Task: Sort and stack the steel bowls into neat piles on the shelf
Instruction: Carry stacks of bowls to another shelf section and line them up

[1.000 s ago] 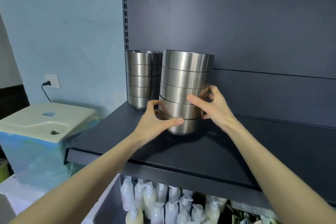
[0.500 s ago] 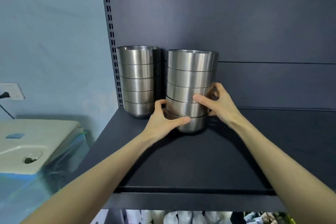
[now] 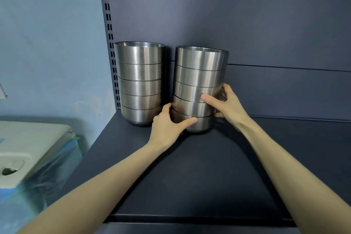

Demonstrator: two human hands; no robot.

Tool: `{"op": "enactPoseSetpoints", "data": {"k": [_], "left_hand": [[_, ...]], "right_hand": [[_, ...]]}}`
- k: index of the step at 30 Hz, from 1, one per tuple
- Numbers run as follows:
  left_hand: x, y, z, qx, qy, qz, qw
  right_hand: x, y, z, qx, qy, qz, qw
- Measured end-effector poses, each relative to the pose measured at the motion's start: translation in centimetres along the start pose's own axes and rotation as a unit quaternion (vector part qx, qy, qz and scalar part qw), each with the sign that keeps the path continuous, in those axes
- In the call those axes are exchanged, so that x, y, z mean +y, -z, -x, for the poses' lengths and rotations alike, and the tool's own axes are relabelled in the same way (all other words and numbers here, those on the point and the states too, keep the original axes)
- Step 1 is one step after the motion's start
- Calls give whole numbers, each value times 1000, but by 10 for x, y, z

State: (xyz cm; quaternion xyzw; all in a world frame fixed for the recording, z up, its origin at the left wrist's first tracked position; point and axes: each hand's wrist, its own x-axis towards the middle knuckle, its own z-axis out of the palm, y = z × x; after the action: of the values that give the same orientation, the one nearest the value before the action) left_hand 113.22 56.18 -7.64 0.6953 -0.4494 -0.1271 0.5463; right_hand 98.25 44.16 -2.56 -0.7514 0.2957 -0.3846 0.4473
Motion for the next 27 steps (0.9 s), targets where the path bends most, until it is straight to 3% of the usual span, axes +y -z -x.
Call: {"op": "enactPoseSetpoints", "data": {"k": [6, 27], "left_hand": [[-3, -5, -3, 47, 5, -23, 999], [-10, -8, -14, 42, 0, -26, 999]], "right_hand": [[6, -5, -14, -10, 0, -14, 1000], [14, -11, -27, 14, 24, 0, 1000]]}}
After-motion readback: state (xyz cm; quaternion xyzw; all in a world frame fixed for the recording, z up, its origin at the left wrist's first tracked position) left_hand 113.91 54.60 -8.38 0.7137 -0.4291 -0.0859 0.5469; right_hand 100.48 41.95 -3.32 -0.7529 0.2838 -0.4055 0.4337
